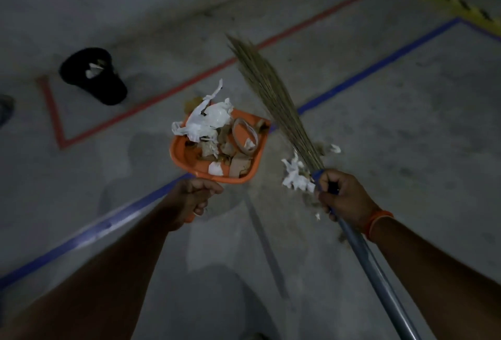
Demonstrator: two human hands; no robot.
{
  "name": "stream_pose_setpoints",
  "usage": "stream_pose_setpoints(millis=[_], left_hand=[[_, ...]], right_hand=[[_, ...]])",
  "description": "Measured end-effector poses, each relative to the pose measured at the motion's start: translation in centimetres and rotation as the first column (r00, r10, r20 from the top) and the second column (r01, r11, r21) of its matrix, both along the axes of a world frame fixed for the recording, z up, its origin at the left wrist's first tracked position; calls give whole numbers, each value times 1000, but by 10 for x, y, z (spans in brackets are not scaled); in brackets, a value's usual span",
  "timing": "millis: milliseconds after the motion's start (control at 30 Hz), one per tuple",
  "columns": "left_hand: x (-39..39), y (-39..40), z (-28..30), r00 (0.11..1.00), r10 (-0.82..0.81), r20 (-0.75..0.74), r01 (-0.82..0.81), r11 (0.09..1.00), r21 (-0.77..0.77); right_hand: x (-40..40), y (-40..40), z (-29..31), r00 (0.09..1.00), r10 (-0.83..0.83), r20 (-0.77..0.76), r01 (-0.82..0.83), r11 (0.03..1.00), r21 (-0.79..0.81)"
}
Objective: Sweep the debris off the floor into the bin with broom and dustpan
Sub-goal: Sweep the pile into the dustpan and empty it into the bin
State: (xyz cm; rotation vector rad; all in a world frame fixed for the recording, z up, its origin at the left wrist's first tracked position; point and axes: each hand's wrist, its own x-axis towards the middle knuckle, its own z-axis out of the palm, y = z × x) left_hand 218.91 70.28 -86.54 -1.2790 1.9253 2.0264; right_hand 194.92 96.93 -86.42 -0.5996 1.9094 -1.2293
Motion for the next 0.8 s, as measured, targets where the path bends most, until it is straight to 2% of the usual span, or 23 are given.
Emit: stream_pose_setpoints(millis=[267,333,667,800], left_hand=[[16,-185,16,979,202,-19,-202,979,-26],[16,-234,18,965,264,-6,-264,965,-8],[26,-488,2,895,445,36,-438,891,-120],[33,-578,-5,869,495,-15,-494,864,-97]], right_hand=[[-32,-214,31,995,94,31,-93,995,-38],[-45,-272,27,991,134,31,-132,990,-48],[-76,-547,-8,960,253,120,-245,967,-75],[-84,-638,-12,946,285,155,-278,958,-65]])
